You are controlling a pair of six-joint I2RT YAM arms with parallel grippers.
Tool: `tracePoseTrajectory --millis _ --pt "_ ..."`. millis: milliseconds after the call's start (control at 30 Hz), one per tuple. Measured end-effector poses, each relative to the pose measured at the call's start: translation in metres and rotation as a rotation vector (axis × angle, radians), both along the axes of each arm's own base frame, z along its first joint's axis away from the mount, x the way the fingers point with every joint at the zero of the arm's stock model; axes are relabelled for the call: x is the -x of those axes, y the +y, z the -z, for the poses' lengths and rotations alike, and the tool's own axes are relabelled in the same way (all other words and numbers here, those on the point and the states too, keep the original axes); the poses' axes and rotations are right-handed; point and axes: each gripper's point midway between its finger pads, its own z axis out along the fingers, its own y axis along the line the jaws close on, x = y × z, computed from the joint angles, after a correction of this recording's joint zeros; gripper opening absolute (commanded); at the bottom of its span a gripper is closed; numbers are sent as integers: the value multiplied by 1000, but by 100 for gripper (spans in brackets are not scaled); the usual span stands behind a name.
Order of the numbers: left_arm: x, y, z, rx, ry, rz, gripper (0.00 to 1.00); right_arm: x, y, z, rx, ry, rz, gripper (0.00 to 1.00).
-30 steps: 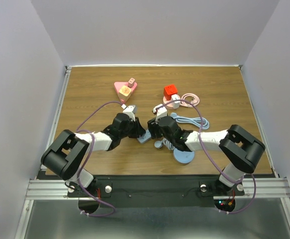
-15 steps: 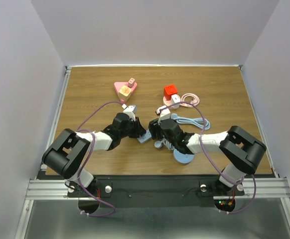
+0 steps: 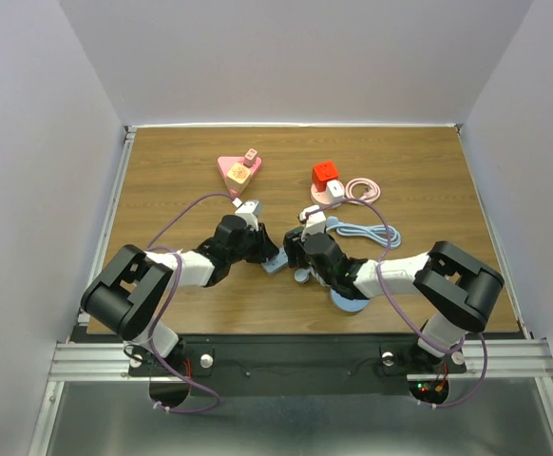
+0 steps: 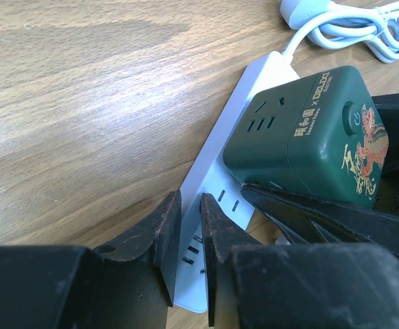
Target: Insert the plug
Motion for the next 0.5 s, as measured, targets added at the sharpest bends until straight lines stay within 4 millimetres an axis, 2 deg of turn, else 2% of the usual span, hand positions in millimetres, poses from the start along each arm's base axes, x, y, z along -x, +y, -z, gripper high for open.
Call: tracePoseTrajectory --millis 100,133,200,300,367,500 --pt "0 0 0 -1 -2 -1 35 -1 1 -1 3 1 2 0" --pt "0 0 0 -1 -1 -2 46 -2 1 0 10 4 6 0" --pt "3 2 0 -6 3 1 58 -3 3 0 29 12 11 0" --pt "14 9 5 -27 18 6 68 -2 3 2 47 23 19 1" --pt "22 13 7 -36 27 12 70 -2 3 3 50 28 24 0" --pt "27 15 6 -42 30 18 72 -2 2 3 50 34 30 0"
